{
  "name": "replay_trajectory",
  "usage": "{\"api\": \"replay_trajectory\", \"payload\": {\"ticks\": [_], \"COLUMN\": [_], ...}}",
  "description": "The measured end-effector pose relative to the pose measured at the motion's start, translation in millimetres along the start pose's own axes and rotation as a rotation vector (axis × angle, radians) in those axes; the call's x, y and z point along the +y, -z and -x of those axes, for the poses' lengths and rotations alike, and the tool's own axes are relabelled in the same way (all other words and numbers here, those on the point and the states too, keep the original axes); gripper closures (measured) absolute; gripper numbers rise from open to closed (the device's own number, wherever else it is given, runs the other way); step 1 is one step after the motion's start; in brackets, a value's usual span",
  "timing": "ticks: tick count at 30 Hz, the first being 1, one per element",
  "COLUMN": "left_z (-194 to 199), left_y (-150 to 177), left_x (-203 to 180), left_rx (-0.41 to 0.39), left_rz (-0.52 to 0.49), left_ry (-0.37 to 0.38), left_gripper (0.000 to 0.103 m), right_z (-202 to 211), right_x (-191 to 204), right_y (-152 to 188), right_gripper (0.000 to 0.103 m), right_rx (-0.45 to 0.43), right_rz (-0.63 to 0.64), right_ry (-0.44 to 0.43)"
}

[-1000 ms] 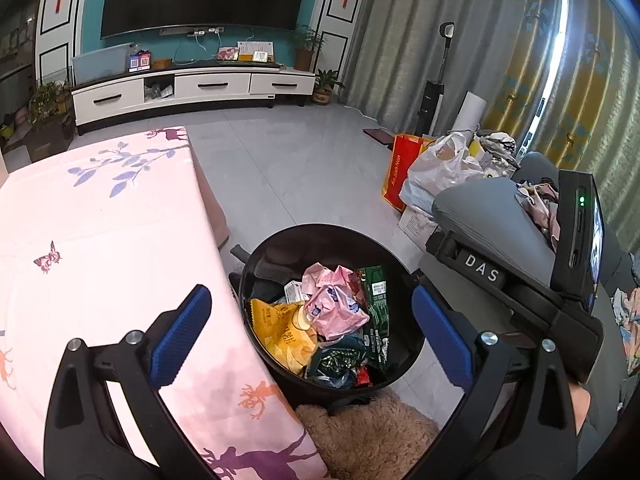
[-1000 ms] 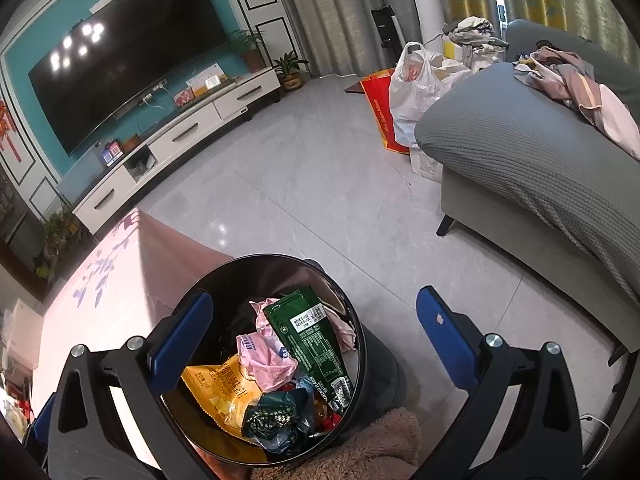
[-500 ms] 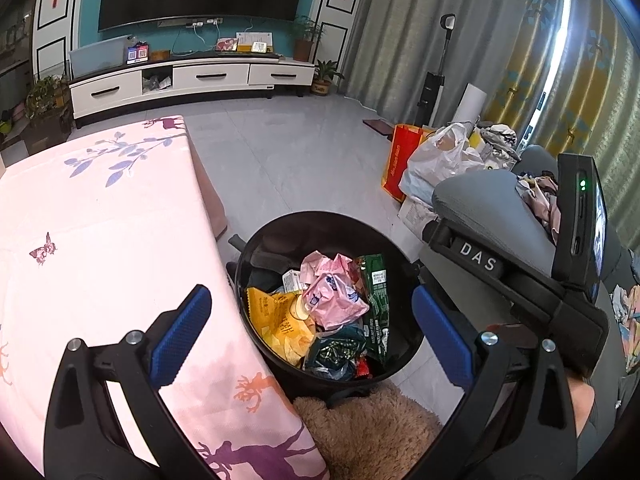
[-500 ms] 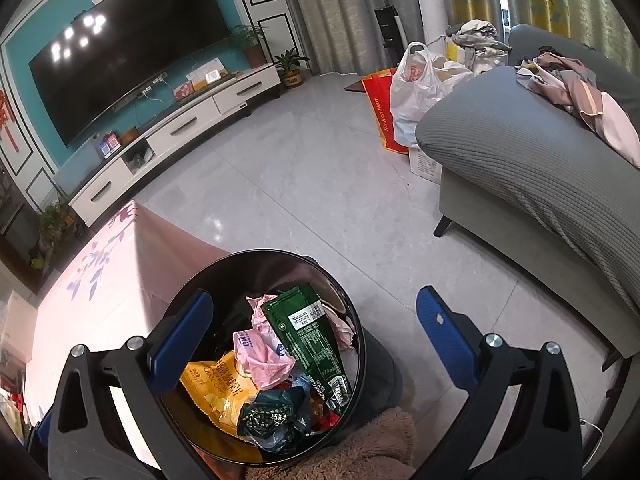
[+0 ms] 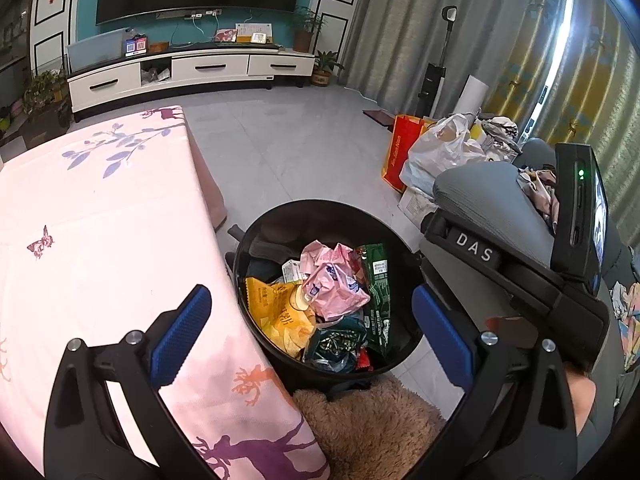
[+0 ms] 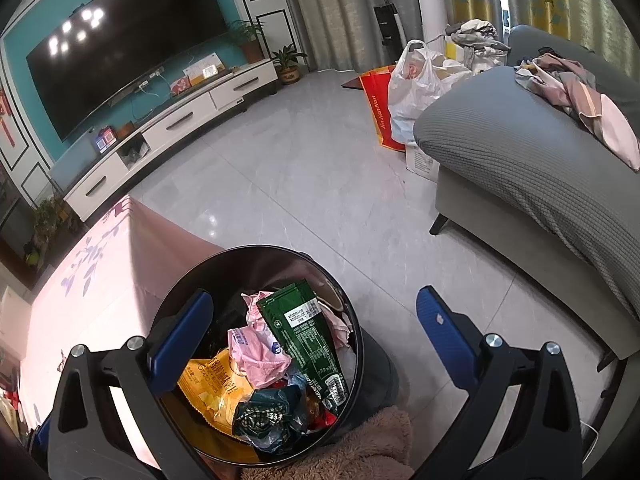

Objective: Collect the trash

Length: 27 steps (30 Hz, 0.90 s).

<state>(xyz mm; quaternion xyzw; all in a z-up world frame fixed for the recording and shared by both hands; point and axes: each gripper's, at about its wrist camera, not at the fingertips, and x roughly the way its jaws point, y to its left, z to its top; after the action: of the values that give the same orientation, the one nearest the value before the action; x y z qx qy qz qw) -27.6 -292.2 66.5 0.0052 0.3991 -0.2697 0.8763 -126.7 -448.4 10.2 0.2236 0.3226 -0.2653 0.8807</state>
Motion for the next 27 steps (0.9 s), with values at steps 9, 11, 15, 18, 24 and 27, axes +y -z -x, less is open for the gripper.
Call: {"api": "replay_trajectory", "payload": {"ticks": [9,11,15,18,24,27], "left_z": [-1.0,-1.6,-2.3,-2.6,-2.4,-2.6], "left_y": [1.3,1.3,1.5,2.2,4.9,5.1], "left_x": [1.5,2.2,2.6,2.6,0.6,0.5], "left_rx": [0.008,0.010,0.012,0.013,0.008,0.011], "left_rz": [0.005,0.008,0.008,0.008,-0.003,-0.005], "left_ry": [0.012,0.012,0.012,0.014,0.015,0.014], "left_gripper": [0.003,0.003,0.003,0.003,0.003,0.003], "right_z": [0.4,0.1,0.2,0.3,0.3,0.7], "right_x": [0.8,0.4,1.0,1.2,1.4,1.5], "right_y": [0.2,0.0,-0.1,-0.1,-0.1,0.1], "right_gripper": [0.003,0.003,0.003,0.003,0.003,0.003], "right_rx": [-0.001,0.001,0.001,0.001,0.002,0.000], "right_rz": [0.000,0.000,0.003,0.003,0.003,0.003], "right_ry": [0.003,0.002,0.004,0.004,0.003,0.005]}}
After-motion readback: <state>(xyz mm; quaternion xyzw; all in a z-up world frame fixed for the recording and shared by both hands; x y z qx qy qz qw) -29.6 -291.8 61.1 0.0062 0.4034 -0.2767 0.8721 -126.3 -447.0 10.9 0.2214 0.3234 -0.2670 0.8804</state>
